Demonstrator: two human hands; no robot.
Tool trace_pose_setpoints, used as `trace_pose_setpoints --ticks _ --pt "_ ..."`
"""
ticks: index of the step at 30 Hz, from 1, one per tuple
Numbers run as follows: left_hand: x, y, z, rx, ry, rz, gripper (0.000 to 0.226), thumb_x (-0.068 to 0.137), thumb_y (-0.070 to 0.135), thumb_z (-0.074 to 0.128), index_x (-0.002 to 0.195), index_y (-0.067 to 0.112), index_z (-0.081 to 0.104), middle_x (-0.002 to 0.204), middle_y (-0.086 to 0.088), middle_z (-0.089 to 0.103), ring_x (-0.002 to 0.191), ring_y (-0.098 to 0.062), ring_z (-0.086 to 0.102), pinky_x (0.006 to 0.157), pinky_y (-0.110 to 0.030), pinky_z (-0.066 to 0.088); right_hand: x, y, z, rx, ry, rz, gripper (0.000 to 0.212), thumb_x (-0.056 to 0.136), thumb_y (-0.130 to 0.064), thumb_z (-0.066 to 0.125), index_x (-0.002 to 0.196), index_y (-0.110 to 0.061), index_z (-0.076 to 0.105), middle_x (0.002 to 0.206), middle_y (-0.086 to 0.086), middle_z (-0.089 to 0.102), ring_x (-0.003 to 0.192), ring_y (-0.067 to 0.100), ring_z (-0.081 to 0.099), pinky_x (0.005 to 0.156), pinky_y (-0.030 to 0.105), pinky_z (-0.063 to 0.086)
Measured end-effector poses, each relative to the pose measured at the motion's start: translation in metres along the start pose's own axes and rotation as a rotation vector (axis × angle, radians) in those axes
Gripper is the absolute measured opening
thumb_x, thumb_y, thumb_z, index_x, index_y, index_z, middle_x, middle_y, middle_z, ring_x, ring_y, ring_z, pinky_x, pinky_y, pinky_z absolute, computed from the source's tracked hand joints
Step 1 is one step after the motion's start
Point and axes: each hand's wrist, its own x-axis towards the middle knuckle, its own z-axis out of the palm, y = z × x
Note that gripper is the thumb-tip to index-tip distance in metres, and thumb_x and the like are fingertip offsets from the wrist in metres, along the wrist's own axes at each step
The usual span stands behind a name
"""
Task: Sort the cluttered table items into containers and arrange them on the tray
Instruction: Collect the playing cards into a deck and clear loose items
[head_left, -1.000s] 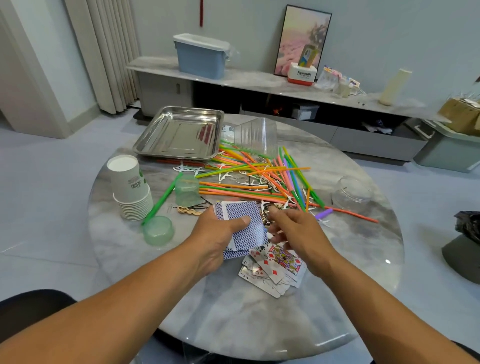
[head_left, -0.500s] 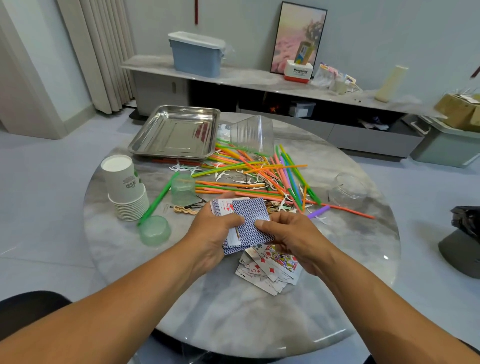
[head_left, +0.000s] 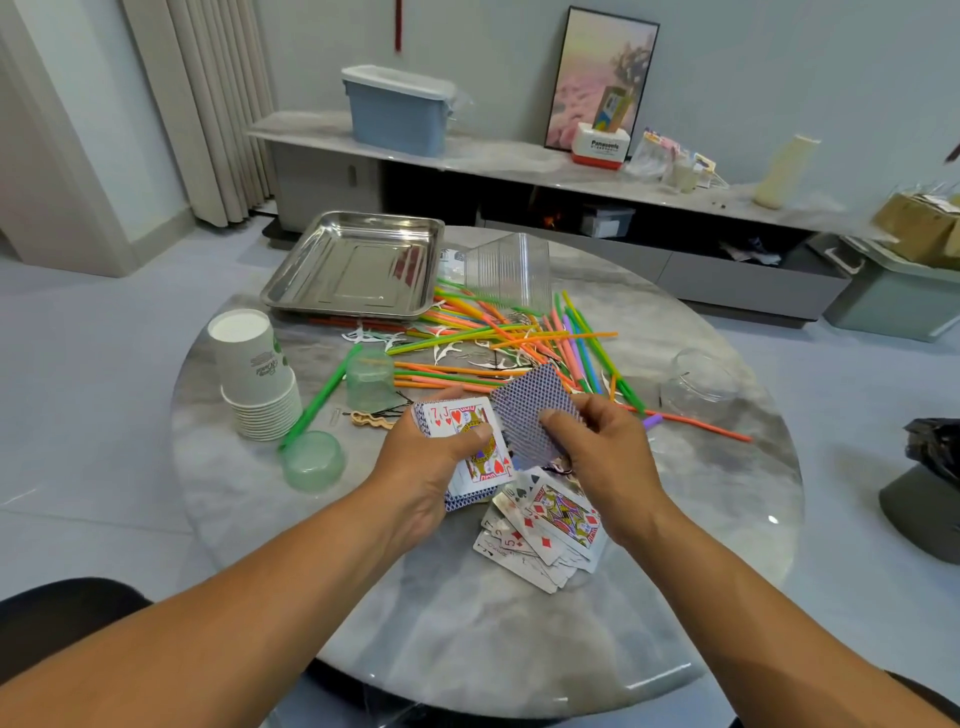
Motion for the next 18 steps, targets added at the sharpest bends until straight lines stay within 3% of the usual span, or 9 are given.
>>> trace_pose_setpoints --ticks 4,7,10,12,14,16,18 --pt "-0.003 0.001 0.004 -0.060 -0.038 -0.027 0.048 0.089 -0.003 0.069 0.130 0.019 0.059 0.118 -0.020 0.070 0.099 -0.037 0.071 0.080 -0.056 0.060 -0.007 0.007 0.007 -0.579 0.108 -0.534 0.008 0.087 -0.011 0.075 0.087 -0.019 0.073 0.083 -0.010 0.059 0.079 0.003 0.055 0.069 0.013 0.041" --pt "-0.005 0.003 0.007 -0.133 -0.102 -0.064 0.047 0.093 0.007 0.067 0.138 0.012 0.054 0.117 -0.024 0.069 0.095 -0.034 0.069 0.084 -0.050 0.058 -0.019 0.014 0.019 -0.740 -0.013 -0.664 0.012 0.090 -0.020 0.076 0.101 -0.014 0.078 0.086 0.002 0.058 0.080 0.020 0.058 0.068 0.039 0.050" --pt "-0.006 0.002 0.003 -0.108 -0.120 -0.085 0.048 0.093 -0.003 0.064 0.136 0.016 0.056 0.109 -0.023 0.071 0.083 -0.032 0.071 0.071 -0.044 0.061 -0.024 0.012 0.022 -0.843 -0.042 -0.740 0.032 0.097 -0.047 0.058 0.099 -0.022 0.079 0.085 -0.001 0.057 0.085 0.021 0.056 0.074 0.041 0.043" --pt "-0.006 0.002 0.000 -0.088 -0.104 -0.083 0.050 0.092 -0.009 0.062 0.134 0.018 0.059 0.110 -0.023 0.072 0.084 -0.032 0.073 0.069 -0.045 0.062 -0.025 0.008 0.022 -0.850 -0.016 -0.701 0.042 0.099 -0.057 0.048 0.101 -0.029 0.080 0.095 -0.006 0.060 0.096 0.015 0.055 0.084 0.040 0.040" --pt "-0.006 0.003 -0.001 -0.072 -0.088 -0.065 0.047 0.091 -0.009 0.064 0.130 0.017 0.062 0.110 -0.021 0.074 0.090 -0.036 0.074 0.072 -0.048 0.063 -0.022 0.007 0.021 -0.760 0.011 -0.548 0.036 0.094 -0.059 0.057 0.111 -0.033 0.076 0.112 -0.011 0.059 0.109 0.005 0.053 0.093 0.031 0.041" --pt "-0.005 0.005 0.000 -0.042 -0.075 -0.042 0.045 0.088 -0.006 0.069 0.127 0.015 0.064 0.108 -0.018 0.075 0.094 -0.037 0.074 0.075 -0.055 0.061 -0.017 0.005 0.019 -0.503 -0.057 -0.284 0.046 0.081 -0.050 0.079 0.122 -0.034 0.064 0.119 -0.015 0.059 0.108 -0.006 0.056 0.090 0.021 0.050" --pt "-0.006 0.005 0.001 -0.019 -0.072 -0.025 0.046 0.084 -0.005 0.074 0.125 0.013 0.064 0.108 -0.015 0.076 0.095 -0.037 0.074 0.078 -0.060 0.060 -0.010 0.006 0.015 -0.125 -0.170 -0.009 0.065 0.073 -0.031 0.092 0.128 -0.028 0.058 0.116 -0.007 0.070 0.101 0.003 0.068 0.081 0.030 0.061"
